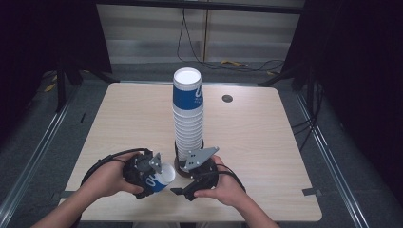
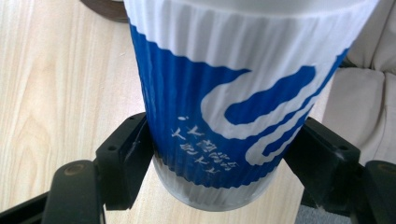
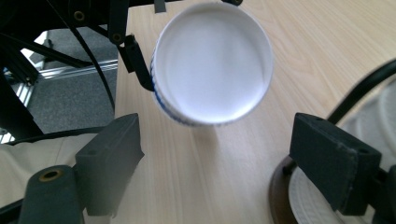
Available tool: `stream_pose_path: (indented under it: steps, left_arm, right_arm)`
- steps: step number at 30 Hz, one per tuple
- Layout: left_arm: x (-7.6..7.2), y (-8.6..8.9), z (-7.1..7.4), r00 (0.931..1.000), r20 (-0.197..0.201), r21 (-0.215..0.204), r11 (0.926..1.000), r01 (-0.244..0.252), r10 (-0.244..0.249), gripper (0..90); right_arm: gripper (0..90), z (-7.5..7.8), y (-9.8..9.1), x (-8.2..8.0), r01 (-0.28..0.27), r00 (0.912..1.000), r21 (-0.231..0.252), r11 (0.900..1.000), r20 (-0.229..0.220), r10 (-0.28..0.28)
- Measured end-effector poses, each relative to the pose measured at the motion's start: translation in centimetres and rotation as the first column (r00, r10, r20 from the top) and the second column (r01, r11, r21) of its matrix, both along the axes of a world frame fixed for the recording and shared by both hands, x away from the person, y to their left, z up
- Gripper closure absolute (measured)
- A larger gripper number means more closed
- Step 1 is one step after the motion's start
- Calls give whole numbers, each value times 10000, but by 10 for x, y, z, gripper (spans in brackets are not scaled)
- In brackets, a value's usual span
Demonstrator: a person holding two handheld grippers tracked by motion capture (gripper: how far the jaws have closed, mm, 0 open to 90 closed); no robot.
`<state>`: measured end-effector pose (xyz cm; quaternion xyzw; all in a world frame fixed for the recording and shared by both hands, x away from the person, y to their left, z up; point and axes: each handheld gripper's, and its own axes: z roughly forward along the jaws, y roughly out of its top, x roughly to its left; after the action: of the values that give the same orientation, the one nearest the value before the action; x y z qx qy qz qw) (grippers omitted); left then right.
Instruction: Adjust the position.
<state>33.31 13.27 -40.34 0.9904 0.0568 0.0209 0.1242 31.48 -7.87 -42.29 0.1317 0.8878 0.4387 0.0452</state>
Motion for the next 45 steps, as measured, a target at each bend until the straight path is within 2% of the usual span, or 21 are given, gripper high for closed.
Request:
stream_pose_path:
  steps: [10,14,17,22,25,26,28,29,30,31,32,34,36,37,38,41,42,43,45]
  left_arm:
    - [-5,-4,-1,9994,17,-37,9994,350,-350,260]
    - [-5,-2,-1,9990,132,-101,9990,427,-425,260]
    - [-6,-2,-1,9992,56,-95,9992,385,-384,260]
    - [-5,-1,0,9990,130,-61,9990,434,-433,260]
    - [-4,1,0,9987,274,-414,9982,439,-428,257]
    - [-4,1,0,9987,274,-414,9982,439,-428,249]
    - [-3,4,-1,9988,256,-959,9944,445,-423,235]
    - [-3,4,-1,9988,256,-959,9944,445,-423,227]
    - [-2,7,-1,9991,234,-1227,9917,383,-357,218]
    - [0,13,-1,10000,-30,-1956,9807,-38,33,214]
    - [1,16,-1,9999,-38,-2171,9761,97,-108,213]
    - [2,20,-1,10000,-71,-2300,9732,-19,2,211]
    - [3,28,-2,9994,-245,-2702,9624,-287,229,205]
    - [3,35,-4,9989,-337,-2883,9567,-398,314,199]
    - [3,35,-4,9989,-337,-2883,9567,-398,314,195]
    - [3,44,-7,9981,-432,-3315,9418,-553,435,188]
    - [3,50,-8,9961,-576,-3669,9266,-830,664,180]
    - [3,50,-8,9961,-576,-3669,9266,-830,664,177]
    - [3,57,-11,9945,-708,-4140,9048,-997,772,172]
  right_arm:
    - [167,-2,15,3,-155,9998,305,9994,-139,159]
    - [230,-2,19,5,-325,9989,571,9978,-333,344]
    - [284,-1,21,4,-436,9981,818,9957,-394,469]
    - [291,-2,23,5,-391,9979,988,9943,-478,440]
    - [296,-1,21,6,-346,9981,976,9946,-469,393]
    - [297,0,20,6,-331,9985,1006,9944,-406,373]
    - [297,0,18,6,-304,9984,1056,9939,-440,353]
    - [297,1,17,6,-247,9988,1082,9938,-399,292]
    - [297,1,16,6,-221,9989,1137,9933,-378,266]
    - [297,1,15,6,-202,9990,1192,9927,-372,248]
    - [297,1,14,6,-178,9990,1220,9924,-377,225]
    - [297,1,13,6,-152,9992,1231,9923,-335,194]
    - [297,1,11,6,-128,9990,1290,9916,-415,183]
    - [297,2,9,7,-77,9986,1509,9885,-504,154]
    - [297,3,9,7,-12,9990,1505,9886,-440,79]
    - [297,4,8,7,-20,9989,1587,9873,-464,95]
    - [297,5,9,7,-5,9993,1689,9856,-368,69]
    - [297,5,9,7,-5,9993,1689,9856,-368,69]
    - [297,6,9,8,81,9992,1743,9847,-396,-12]
